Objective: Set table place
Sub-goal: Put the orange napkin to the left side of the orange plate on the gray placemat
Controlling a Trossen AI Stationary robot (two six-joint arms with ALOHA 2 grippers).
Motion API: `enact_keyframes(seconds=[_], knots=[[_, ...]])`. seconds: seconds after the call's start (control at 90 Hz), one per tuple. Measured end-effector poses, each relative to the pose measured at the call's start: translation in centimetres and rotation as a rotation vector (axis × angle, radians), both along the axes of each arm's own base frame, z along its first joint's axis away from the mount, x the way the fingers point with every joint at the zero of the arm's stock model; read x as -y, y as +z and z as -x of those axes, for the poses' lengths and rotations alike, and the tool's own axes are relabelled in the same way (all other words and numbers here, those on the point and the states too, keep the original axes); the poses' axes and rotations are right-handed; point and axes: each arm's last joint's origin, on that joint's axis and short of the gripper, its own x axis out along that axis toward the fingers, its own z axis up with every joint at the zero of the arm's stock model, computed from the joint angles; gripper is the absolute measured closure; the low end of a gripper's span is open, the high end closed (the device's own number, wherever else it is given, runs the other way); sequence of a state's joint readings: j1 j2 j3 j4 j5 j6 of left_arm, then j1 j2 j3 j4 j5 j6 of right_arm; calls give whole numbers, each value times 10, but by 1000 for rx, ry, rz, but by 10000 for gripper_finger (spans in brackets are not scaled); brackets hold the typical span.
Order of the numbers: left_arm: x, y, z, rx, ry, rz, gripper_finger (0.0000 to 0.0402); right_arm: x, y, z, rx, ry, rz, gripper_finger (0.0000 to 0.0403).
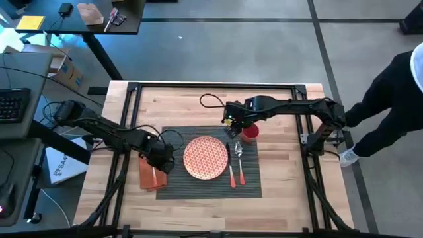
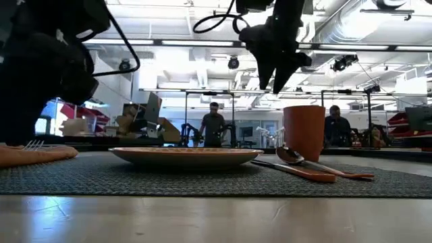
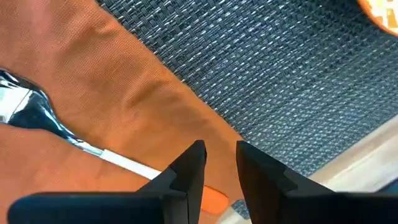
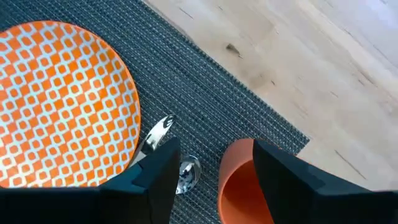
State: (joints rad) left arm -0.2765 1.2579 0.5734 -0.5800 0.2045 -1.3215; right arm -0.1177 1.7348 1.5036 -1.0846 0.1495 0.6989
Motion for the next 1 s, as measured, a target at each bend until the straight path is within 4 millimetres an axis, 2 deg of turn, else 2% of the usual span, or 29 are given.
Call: enact_keyframes(seconds=[0.222,0.5,0.811,0.911,1.0], knots=[[4,-9,1,41,53,17,325,0,0,0,1,1,0,217],[12,-6,1,40,84,25,323,0,0,0,1,2,1,217],[17,-12,4,-7,105,-19,279,0,0,0,2,4,1,217],[18,-18,2,-36,95,-21,285,0,0,0,2,5,1,217],[19,-20,-1,-27,71,-7,309,0,0,0,1,11,3,217]])
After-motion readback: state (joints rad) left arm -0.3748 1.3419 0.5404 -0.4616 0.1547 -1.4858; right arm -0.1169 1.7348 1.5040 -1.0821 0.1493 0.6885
